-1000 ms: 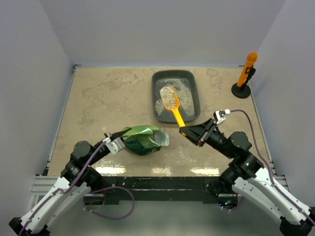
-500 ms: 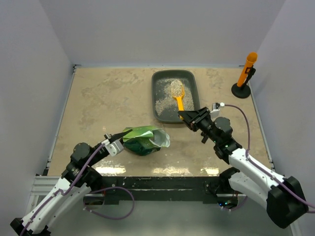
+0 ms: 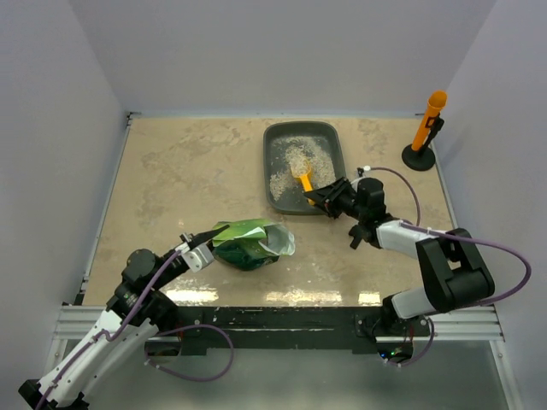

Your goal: Fill the litter box with clean litter

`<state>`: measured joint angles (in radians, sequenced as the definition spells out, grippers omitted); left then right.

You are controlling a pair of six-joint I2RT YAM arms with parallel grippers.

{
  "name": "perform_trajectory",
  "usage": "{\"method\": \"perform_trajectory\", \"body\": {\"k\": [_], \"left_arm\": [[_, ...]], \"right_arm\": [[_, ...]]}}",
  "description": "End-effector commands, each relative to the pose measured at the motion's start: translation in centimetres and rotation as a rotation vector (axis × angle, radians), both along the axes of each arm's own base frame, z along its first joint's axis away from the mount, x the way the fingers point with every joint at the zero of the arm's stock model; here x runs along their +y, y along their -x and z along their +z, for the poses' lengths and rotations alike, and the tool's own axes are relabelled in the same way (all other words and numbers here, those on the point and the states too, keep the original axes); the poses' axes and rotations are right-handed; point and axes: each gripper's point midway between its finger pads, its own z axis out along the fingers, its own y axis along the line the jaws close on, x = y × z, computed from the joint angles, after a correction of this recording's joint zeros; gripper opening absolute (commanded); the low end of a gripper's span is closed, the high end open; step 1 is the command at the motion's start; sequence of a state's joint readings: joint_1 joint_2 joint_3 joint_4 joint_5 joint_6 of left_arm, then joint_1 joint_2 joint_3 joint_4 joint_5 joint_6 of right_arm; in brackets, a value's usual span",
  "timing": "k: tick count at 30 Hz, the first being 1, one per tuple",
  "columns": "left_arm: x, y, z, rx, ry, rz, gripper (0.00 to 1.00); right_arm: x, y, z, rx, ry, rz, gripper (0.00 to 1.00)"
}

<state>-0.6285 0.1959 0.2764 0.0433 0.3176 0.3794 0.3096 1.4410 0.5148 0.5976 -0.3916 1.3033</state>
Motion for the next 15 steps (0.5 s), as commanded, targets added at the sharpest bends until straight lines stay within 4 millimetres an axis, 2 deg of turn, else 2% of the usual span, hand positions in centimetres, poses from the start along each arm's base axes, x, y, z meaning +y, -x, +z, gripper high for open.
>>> {"method": "perform_trajectory", "body": {"k": [1, 5, 10, 15], "left_arm": [[-0.1, 0.6, 2.4, -0.064, 0.06, -0.024, 0.0], [-0.2, 0.7, 2.4, -0.06, 0.056, -0.029, 0.0], [-0.2, 0.6, 2.2, -0.053, 0.05, -0.03, 0.0], [-0.2, 0.6, 2.2, -0.052, 0.046, -0.026, 0.0]], "right_arm": [[0.2, -2.2, 2.8, -0.148, 0.196, 0.13, 0.0], [-1.1, -3.4, 2.7, -0.125, 0.42, 0.175, 0.0], [-4.1, -4.8, 2.7, -0.077, 0.72, 0.22, 0.0], [-7.0, -5.3, 1.2, -0.023, 0.926, 0.235, 0.0]]}}
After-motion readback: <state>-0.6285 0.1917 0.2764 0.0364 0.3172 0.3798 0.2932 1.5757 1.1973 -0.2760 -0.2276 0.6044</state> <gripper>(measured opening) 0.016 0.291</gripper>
